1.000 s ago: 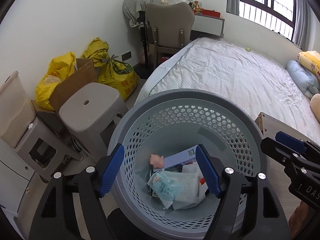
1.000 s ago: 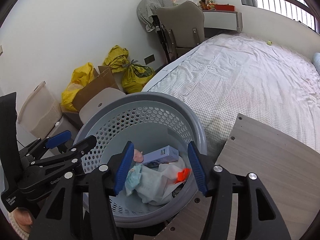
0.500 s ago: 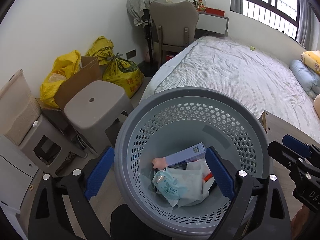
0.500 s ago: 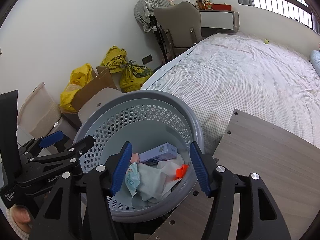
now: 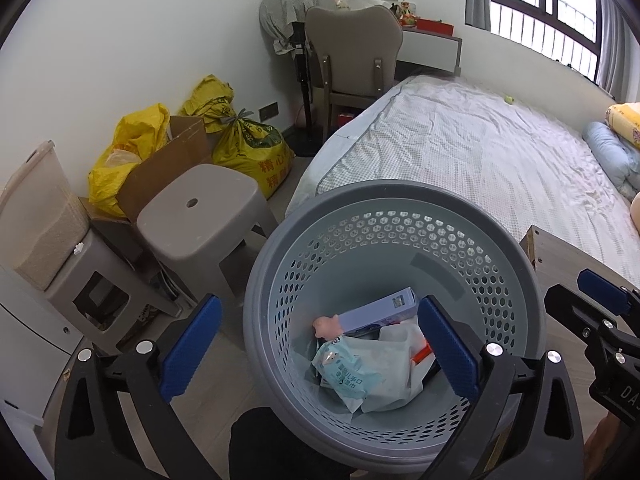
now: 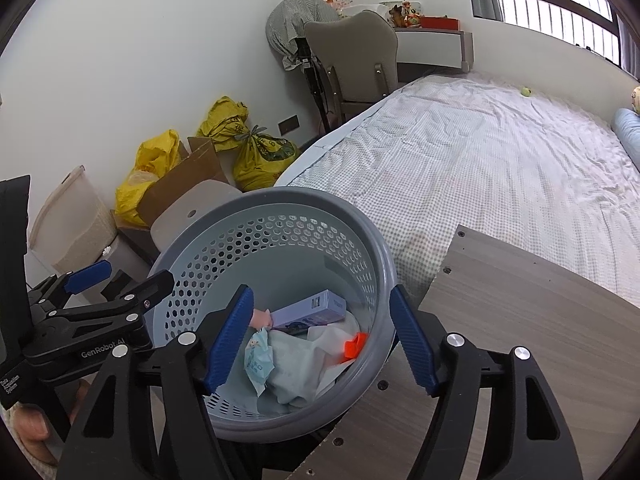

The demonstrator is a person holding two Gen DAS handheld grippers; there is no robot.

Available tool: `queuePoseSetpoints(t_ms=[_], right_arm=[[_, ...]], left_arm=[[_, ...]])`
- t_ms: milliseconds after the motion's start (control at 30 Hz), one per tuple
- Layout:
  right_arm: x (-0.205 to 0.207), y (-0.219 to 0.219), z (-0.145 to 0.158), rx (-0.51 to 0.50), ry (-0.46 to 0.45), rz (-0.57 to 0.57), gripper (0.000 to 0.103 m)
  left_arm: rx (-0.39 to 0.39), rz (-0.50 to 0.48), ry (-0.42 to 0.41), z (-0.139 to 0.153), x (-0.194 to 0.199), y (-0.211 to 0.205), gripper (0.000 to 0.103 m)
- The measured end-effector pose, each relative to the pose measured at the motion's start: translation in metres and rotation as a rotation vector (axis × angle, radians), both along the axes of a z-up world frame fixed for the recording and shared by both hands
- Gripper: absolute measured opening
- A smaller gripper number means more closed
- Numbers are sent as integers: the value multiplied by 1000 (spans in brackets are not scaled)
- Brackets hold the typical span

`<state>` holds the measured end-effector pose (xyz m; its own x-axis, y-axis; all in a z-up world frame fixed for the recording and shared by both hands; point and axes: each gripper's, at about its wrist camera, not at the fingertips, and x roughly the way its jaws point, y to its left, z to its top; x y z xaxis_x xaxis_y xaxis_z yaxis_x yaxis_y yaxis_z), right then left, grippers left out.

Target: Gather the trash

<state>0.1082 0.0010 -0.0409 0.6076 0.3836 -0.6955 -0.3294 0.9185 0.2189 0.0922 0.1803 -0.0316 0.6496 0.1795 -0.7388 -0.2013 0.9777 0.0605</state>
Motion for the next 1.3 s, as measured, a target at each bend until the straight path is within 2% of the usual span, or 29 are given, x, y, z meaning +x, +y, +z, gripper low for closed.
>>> queuePoseSetpoints(t_ms=[100, 1300], right_arm=[[-1, -1, 1, 0, -4, -4, 72], [-3, 1, 2, -5, -2, 2, 72]], left_arm=[[3, 3, 0, 1, -1, 1, 97], [14, 53, 9, 1, -3, 9, 97]])
